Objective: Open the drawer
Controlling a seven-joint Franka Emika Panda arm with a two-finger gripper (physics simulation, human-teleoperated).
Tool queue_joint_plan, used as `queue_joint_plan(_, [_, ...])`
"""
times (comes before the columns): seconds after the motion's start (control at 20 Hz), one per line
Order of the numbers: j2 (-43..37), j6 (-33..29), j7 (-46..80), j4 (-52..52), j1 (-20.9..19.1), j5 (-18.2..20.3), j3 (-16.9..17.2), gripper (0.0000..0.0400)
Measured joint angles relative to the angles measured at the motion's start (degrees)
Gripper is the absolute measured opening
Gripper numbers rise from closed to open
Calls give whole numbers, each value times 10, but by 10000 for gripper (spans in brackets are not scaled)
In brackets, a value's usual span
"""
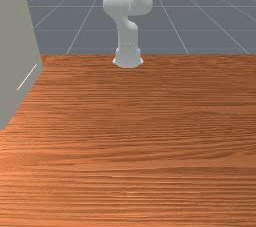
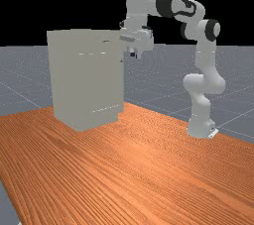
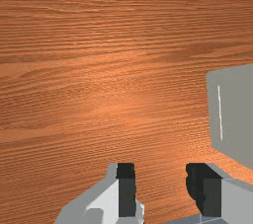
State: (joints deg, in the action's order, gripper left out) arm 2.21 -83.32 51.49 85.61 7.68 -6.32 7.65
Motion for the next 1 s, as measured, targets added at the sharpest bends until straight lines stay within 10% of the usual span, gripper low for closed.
queue_joint_plan(0.1, [-5, 26, -4, -70, -8, -1, 12, 310])
queue_joint_plan(0.25, [12, 36, -8, -177, -41, 4, 45, 380])
queue_joint_plan(0.65, [81, -4, -65, -327, -164, 5, 138, 400])
queue_joint_plan(1.0, [105, -50, -74, -297, -176, -11, 146, 400])
